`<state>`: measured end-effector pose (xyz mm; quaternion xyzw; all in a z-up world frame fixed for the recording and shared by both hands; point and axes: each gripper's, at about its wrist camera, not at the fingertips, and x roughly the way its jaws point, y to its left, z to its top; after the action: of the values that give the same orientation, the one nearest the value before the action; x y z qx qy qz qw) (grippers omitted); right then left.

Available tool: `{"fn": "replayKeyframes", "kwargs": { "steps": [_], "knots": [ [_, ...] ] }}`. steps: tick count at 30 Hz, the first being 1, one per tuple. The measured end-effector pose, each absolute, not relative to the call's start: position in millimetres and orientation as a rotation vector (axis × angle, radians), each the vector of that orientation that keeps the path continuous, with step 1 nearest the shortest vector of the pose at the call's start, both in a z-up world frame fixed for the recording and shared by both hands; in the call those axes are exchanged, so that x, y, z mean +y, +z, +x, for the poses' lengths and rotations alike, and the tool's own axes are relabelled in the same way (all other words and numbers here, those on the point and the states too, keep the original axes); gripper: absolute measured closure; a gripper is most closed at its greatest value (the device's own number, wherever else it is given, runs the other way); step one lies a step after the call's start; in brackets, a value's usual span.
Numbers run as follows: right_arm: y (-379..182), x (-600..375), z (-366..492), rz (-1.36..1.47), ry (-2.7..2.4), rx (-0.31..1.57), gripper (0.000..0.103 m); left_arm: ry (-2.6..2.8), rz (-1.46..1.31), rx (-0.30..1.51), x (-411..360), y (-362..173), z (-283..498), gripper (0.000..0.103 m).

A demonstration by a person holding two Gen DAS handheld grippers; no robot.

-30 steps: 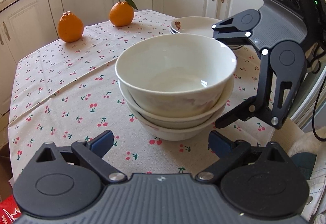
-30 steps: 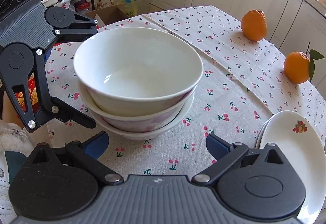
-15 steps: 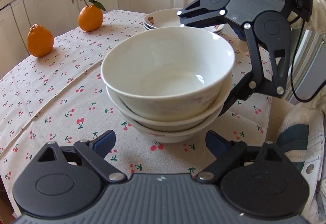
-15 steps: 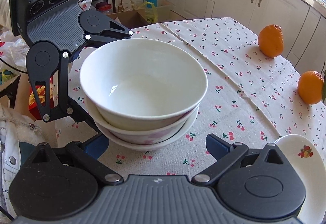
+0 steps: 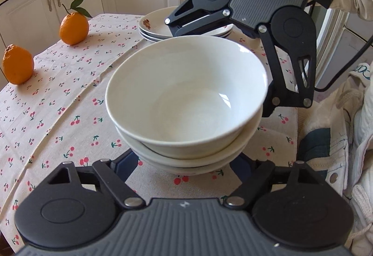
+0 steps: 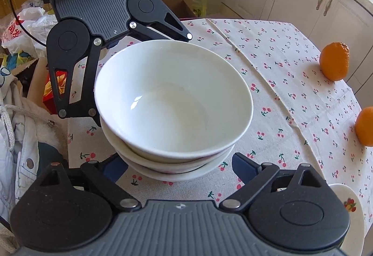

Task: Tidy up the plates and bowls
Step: 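Lift the bowl stack with both grippers and carry it over the plate stack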

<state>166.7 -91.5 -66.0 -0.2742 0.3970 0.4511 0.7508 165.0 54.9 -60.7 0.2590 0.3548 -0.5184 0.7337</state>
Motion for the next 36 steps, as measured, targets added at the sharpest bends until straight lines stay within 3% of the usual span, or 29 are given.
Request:
{"fn": "replayKeyframes", "kwargs": {
  "steps": [7,14,36],
  "knots": [
    [-67.8,-91.5,170.2,-0.596,1.022,0.888,0.006,-1.174,0.596,0.788,52.5,-60.7,168.5,0.019],
    [-64.6,-90.2,170.6,-0.597,1.058,0.903,0.015,-1.207,0.609,0.775,51.4,-60.9,169.6,0.022],
    [-50.9,-100.5,164.2,-0.577,1.043,0.905,0.016,-1.186,0.623,0.754,39.3,-44.5,156.4,0.022]
  ]
}}
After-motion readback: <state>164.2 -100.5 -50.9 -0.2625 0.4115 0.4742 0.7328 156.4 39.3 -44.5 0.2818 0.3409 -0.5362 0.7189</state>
